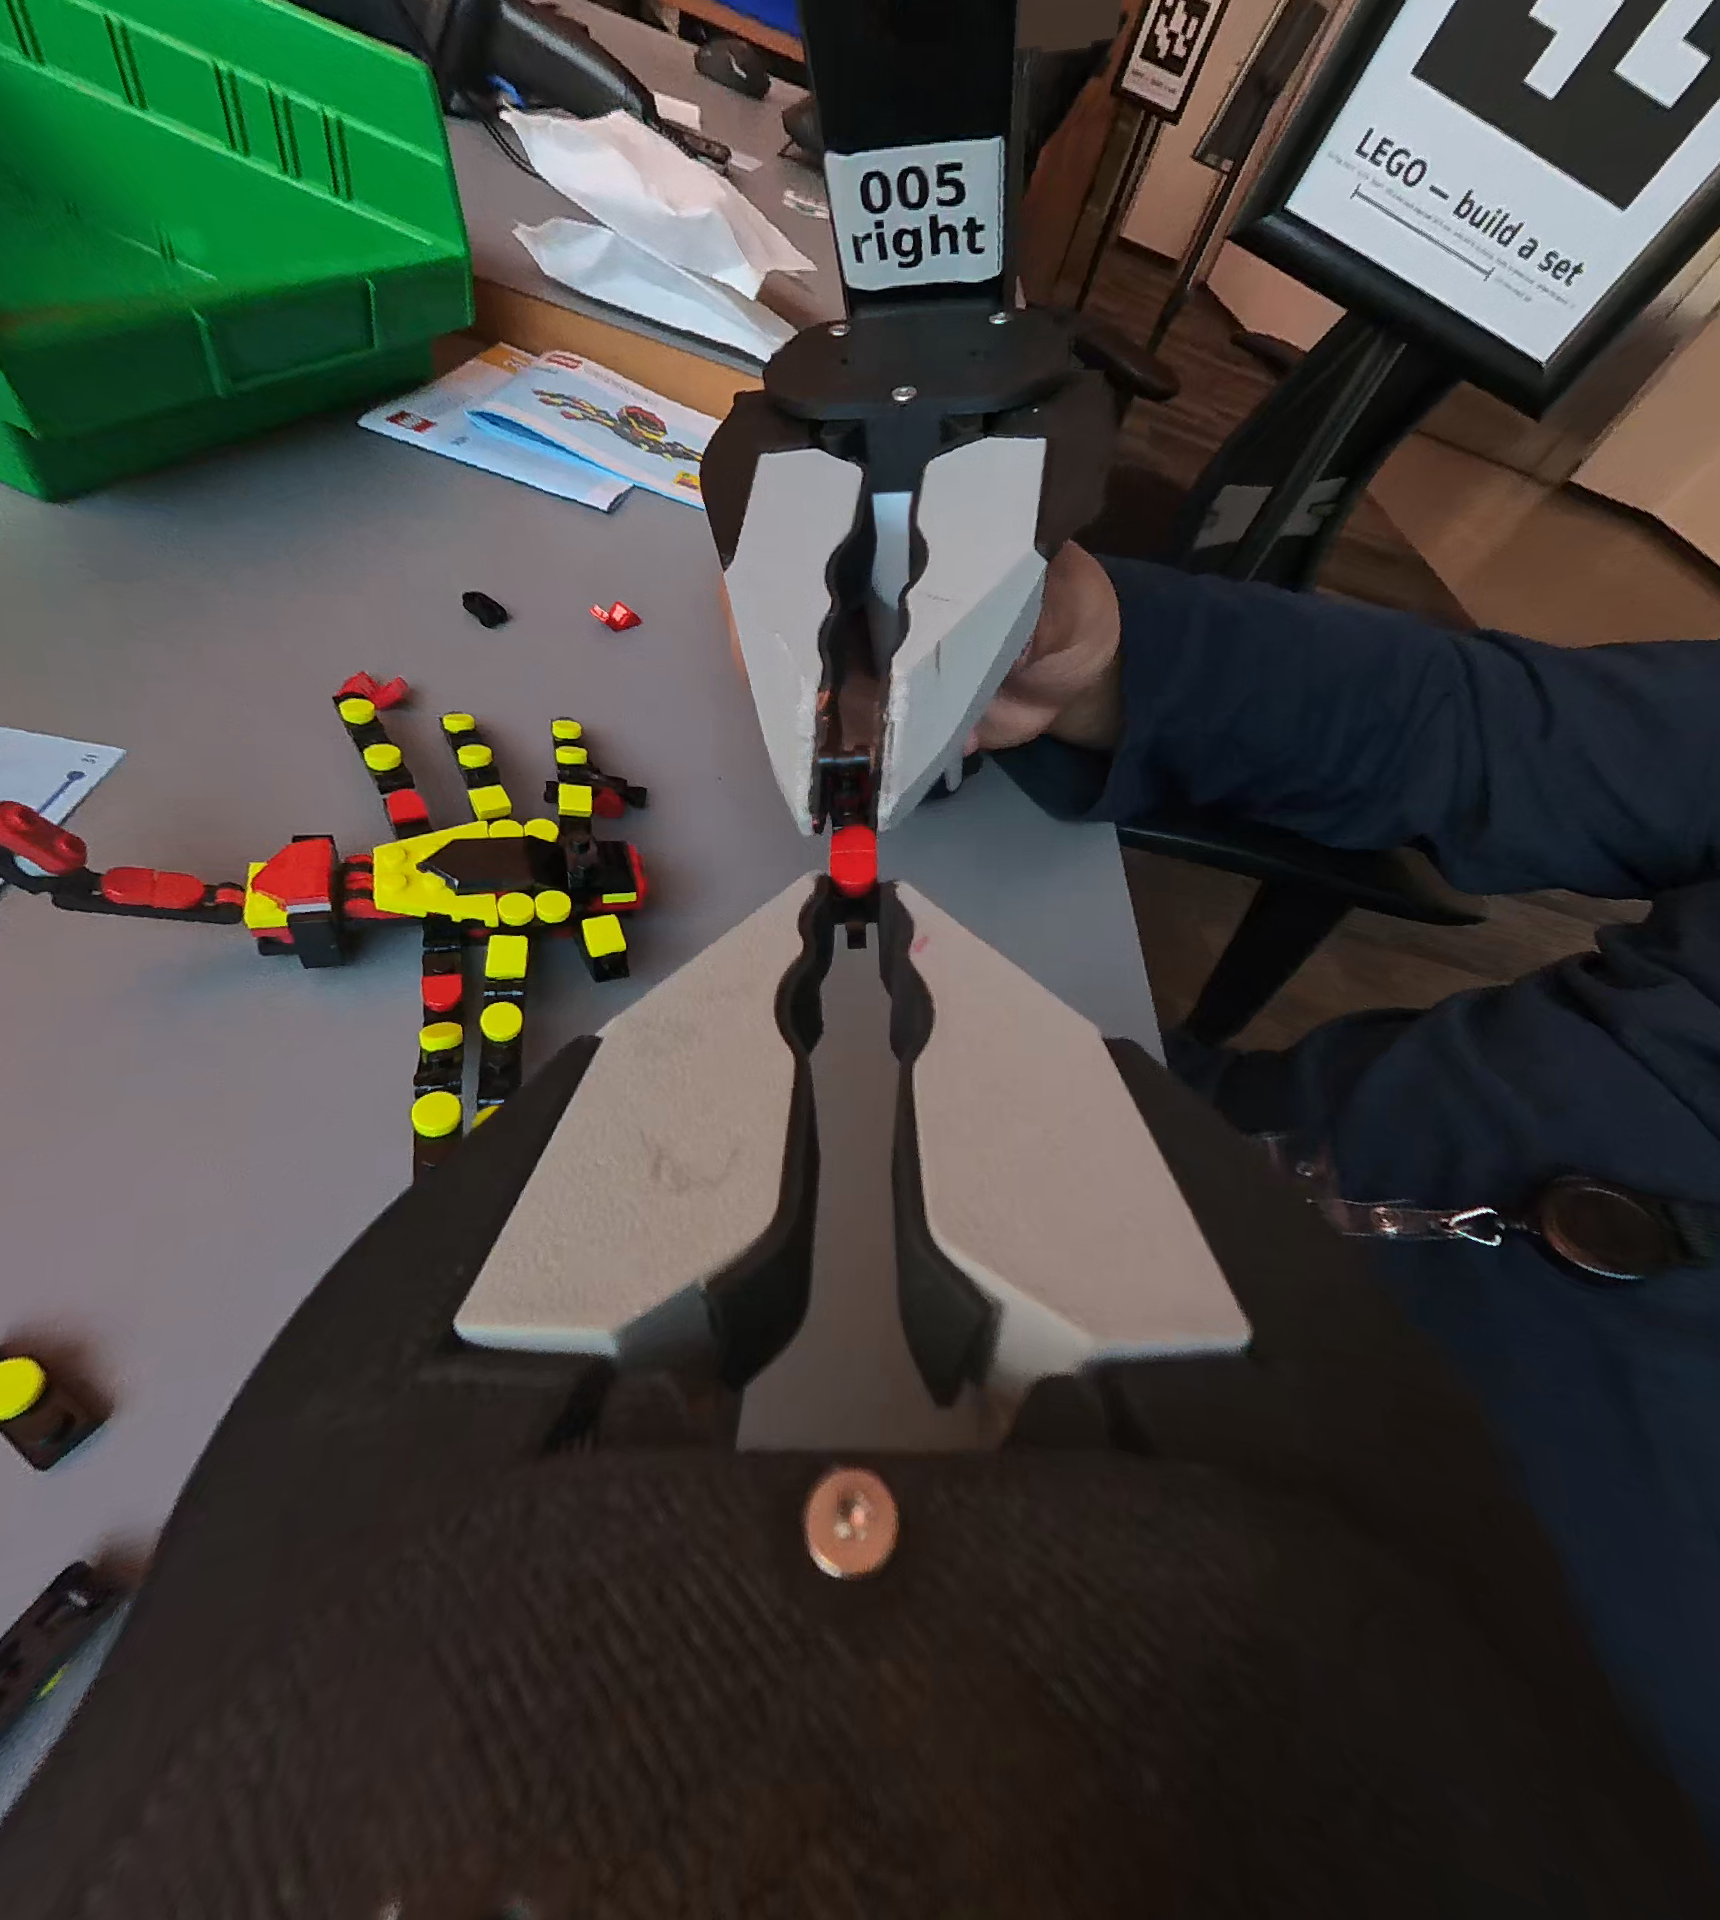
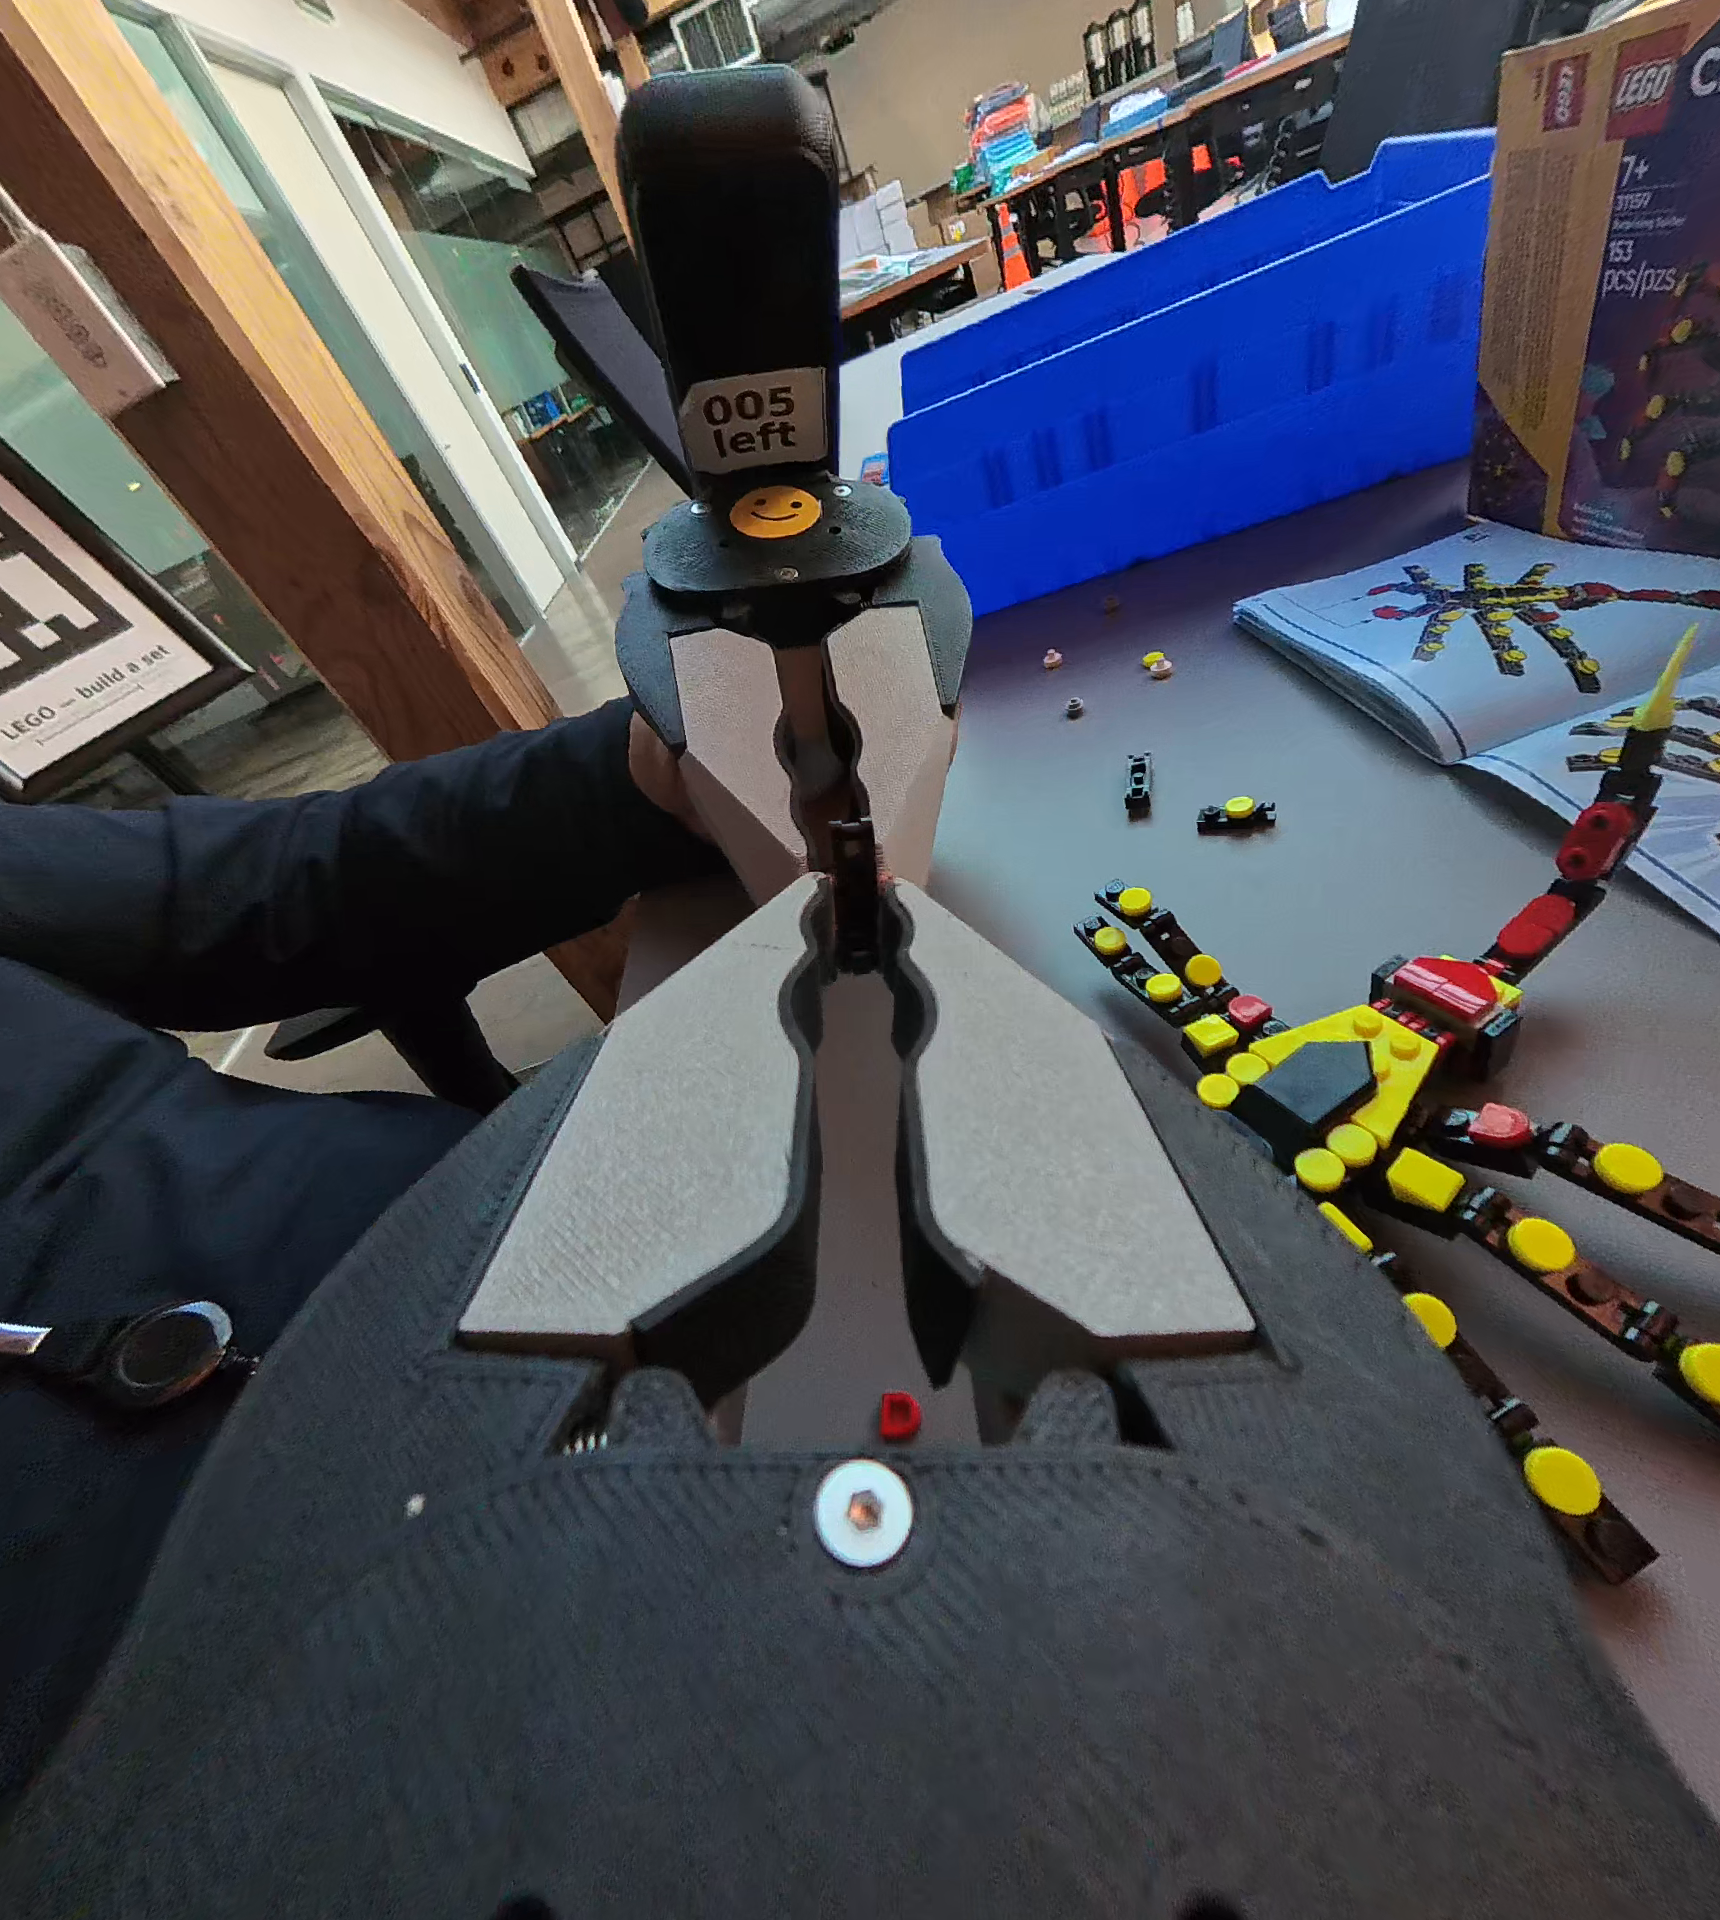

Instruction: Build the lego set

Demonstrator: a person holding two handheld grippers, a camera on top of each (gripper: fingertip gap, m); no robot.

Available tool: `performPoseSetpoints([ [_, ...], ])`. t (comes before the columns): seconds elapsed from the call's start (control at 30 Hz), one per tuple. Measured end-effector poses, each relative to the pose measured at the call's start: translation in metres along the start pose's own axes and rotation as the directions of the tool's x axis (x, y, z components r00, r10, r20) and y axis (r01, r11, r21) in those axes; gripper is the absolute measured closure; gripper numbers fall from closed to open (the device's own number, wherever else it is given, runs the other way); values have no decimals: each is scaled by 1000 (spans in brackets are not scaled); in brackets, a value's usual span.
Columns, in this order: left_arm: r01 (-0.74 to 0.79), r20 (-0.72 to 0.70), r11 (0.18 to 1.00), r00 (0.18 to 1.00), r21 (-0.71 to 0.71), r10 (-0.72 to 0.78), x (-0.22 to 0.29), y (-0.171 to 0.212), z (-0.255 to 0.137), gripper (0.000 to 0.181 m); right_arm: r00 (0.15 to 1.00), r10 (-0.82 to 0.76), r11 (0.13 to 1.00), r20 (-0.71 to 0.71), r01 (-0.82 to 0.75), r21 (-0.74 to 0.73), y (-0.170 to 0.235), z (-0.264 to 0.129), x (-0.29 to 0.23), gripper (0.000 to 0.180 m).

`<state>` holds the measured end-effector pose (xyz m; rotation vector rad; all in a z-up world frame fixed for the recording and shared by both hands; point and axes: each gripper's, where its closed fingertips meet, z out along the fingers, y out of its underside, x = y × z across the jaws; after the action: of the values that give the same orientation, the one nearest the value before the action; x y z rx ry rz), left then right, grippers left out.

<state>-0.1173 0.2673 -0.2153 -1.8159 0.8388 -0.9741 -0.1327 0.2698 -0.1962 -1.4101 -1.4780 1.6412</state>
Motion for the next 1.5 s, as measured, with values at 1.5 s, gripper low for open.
performPoseSetpoints([
  [1.5, 232, -223, 965, 941, -124, -255, 17, 15, -1, 177, 194, -956, 281, -219, 818, -502, 22, 2, -7, 174],
])
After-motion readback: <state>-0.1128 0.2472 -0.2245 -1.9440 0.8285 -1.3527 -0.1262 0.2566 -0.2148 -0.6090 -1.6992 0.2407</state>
